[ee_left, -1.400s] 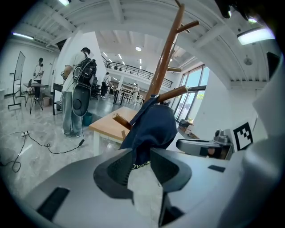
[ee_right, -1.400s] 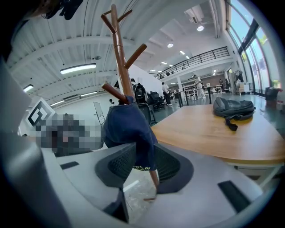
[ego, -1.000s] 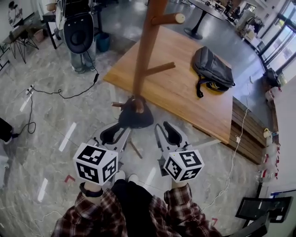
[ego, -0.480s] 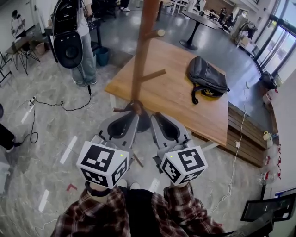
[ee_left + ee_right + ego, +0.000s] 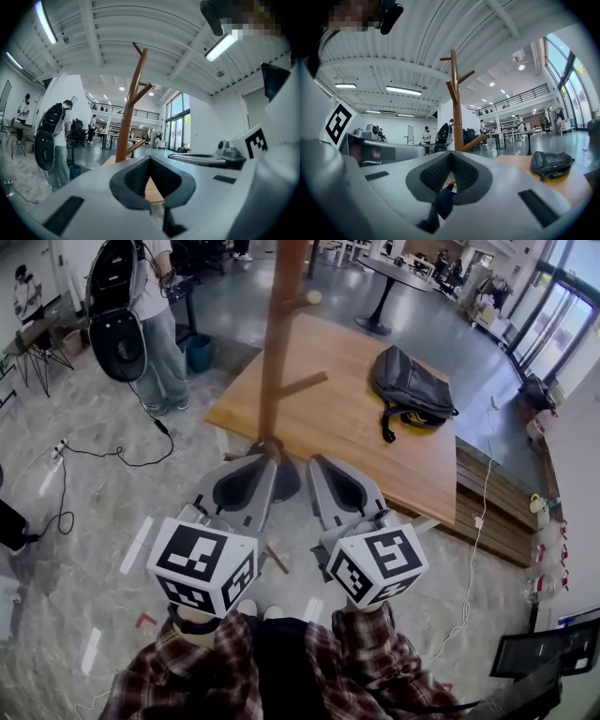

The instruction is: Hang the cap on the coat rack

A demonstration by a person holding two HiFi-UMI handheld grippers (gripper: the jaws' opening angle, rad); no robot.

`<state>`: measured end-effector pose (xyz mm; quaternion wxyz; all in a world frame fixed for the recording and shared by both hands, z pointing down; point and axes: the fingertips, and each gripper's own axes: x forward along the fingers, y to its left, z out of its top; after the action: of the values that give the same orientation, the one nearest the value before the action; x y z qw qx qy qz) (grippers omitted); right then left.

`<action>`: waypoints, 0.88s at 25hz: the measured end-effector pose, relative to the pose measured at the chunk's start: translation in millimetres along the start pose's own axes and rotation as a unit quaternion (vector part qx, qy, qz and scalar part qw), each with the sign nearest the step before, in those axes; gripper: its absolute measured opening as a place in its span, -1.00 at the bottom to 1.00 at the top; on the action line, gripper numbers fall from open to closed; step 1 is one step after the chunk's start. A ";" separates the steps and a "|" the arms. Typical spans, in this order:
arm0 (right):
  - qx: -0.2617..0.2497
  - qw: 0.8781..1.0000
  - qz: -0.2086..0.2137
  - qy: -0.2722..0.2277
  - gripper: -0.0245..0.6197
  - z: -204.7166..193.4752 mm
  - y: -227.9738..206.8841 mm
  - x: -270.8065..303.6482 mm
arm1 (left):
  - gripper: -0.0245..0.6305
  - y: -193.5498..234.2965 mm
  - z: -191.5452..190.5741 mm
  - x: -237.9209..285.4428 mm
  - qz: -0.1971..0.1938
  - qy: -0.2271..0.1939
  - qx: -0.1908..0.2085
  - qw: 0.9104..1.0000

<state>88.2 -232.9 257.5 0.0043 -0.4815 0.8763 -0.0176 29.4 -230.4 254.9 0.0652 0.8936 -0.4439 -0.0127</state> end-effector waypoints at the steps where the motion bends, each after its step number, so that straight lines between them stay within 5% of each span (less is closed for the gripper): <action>1: 0.001 1.000 -0.001 0.001 -0.89 -0.6 -0.7 0.2 | -0.89 -0.8 -0.4 1.0 -0.002 0.000 0.000 1.000; 22: 0.012 1.000 -0.005 0.019 -0.89 -13.1 3.9 3.2 | -0.89 7.6 -12.1 -5.4 0.002 0.014 -0.014 1.000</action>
<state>82.9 -233.2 270.4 -0.0065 -0.4852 0.8736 -0.0373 21.1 -229.3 267.6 0.0837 0.8917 -0.4448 -0.0062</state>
